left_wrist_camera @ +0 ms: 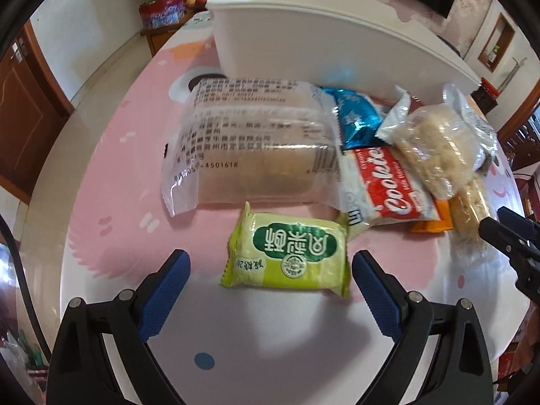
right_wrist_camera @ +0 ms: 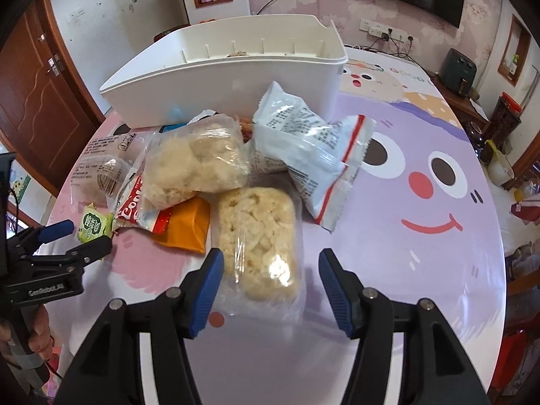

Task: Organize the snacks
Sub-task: 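Move both tools back over the remaining snacks, then grasp the green-wrapped cake with the left gripper while the right grasps a puffed-rice bar, then carry both snacks over the white tray and open both grippers to drop them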

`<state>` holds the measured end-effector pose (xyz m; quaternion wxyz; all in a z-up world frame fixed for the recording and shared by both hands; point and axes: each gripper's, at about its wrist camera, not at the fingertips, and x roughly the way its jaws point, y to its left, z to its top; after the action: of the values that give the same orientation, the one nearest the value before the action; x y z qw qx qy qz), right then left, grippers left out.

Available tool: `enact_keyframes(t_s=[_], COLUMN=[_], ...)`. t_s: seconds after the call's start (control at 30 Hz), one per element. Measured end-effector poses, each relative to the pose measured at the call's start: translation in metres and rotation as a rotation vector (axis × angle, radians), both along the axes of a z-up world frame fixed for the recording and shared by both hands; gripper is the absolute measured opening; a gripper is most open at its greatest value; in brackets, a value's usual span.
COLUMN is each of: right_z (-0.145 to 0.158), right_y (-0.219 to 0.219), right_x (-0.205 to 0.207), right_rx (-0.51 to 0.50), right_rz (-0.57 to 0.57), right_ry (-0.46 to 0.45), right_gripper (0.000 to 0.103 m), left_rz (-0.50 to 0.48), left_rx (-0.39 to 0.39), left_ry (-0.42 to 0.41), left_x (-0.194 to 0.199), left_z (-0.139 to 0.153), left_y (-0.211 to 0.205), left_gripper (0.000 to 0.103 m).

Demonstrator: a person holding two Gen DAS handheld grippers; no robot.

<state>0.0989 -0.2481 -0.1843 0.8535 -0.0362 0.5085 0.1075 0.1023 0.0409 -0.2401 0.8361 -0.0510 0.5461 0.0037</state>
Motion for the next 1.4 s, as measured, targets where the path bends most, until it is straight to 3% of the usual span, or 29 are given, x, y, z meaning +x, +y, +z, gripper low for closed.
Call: enact_keyframes(t_s=[0.3,0.37,0.43,0.5,0.63,0.77,1.1,1.4], right_z=[-0.017,-0.021,-0.022,-0.024,-0.026,-0.026,-0.019,0.009], right_y=[0.011,0.011,0.013,0.014,0.016,0.017,0.015,0.024], right_x=[0.015,0.019,0.018,0.016,0.013,0.007,-0.003,-0.026], right_rx=[0.057,0.063,0.051,0.040,0.034,0.005,0.008,0.008], right_rz=[0.026,0.014,0.011,0.012,0.009,0.019,0.026,0.070], right_ry=[0.078,0.091,0.082,0.070,0.056,0.041,0.064,-0.007], right_gripper=[0.064,0.064,0.065,0.065,0.064,0.054,0.053,0.053], left_rz=[-0.006,-0.006,-0.018,-0.031,-0.031,-0.021,-0.022,-0.070], left_rx=[0.056,0.055,0.056,0.058,0.055,0.046,-0.010,-0.045], left_ry=[-0.027,-0.041,-0.059,-0.072,-0.089,-0.093,-0.070,-0.153], left_x=[0.008,0.009,0.006,0.005,-0.001,-0.006,-0.021,-0.040], left_z=[-0.002,0.000,0.006,0.009,0.011,0.012,0.018,0.061], left_y=[-0.011,-0.013,-0.018,-0.023,-0.024,-0.023,-0.019,-0.034], left_gripper=[0.092,0.085,0.069,0.061,0.053,0.052,0.051,0.051])
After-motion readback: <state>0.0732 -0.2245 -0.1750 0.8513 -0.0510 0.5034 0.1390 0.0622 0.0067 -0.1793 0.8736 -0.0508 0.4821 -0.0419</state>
